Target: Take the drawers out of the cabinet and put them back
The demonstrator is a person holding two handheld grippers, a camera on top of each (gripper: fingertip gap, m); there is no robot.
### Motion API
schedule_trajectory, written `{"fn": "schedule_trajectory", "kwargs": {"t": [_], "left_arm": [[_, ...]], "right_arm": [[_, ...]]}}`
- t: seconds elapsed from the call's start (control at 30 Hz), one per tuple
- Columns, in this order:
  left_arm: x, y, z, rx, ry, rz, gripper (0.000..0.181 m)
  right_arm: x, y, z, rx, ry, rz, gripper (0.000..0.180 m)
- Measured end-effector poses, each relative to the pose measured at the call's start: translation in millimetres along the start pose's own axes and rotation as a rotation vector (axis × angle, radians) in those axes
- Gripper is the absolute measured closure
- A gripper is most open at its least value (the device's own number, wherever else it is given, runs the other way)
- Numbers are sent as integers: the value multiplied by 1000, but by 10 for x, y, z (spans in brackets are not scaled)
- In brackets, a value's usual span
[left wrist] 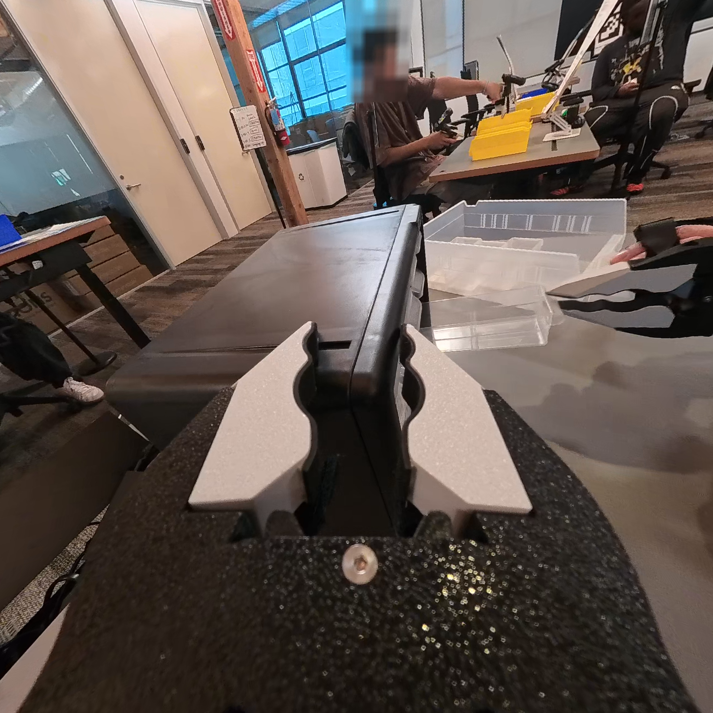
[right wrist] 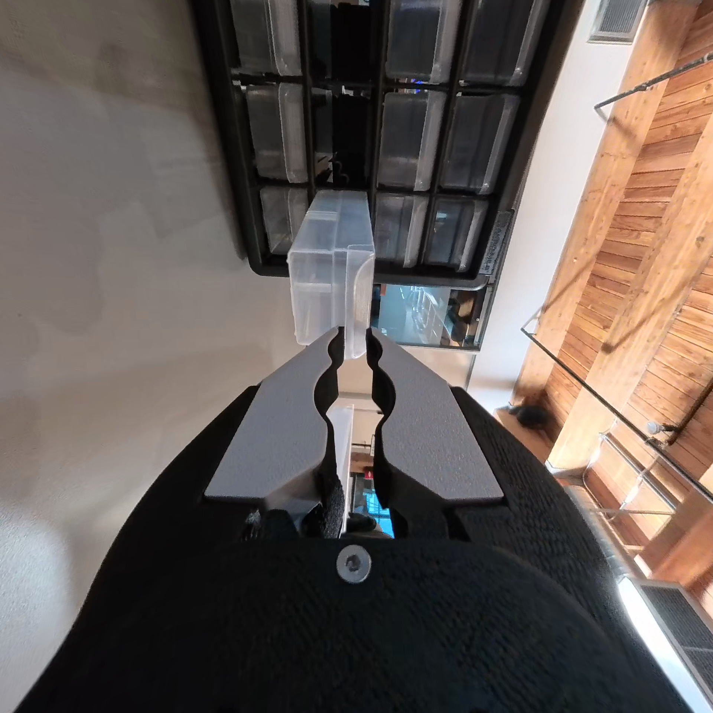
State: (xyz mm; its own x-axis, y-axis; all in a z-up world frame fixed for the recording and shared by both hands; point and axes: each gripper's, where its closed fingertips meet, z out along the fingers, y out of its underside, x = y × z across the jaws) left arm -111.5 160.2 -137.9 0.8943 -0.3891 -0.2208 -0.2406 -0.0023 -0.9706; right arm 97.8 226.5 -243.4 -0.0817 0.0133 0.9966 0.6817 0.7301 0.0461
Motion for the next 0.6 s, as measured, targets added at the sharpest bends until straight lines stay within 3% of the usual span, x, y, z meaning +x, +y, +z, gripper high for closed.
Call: {"fn": "schedule_trajectory", "kwargs": {"t": [0.27,0.4,0.5,0.6], "left_arm": [[-1,1,-1,0,1,0,141],[-2,0,-2,1,1,0,141],[-2,0,-2,2,2,0,141],[-3,-1,-3,3,2,-1,141]], "right_arm": [[-74,0,101,5,-36,9,168],[-206,36,56,14,-141,113,144],[-200,64,-54,53,-245,341,136],[133,-23,-111,134,-318,750,133]]}}
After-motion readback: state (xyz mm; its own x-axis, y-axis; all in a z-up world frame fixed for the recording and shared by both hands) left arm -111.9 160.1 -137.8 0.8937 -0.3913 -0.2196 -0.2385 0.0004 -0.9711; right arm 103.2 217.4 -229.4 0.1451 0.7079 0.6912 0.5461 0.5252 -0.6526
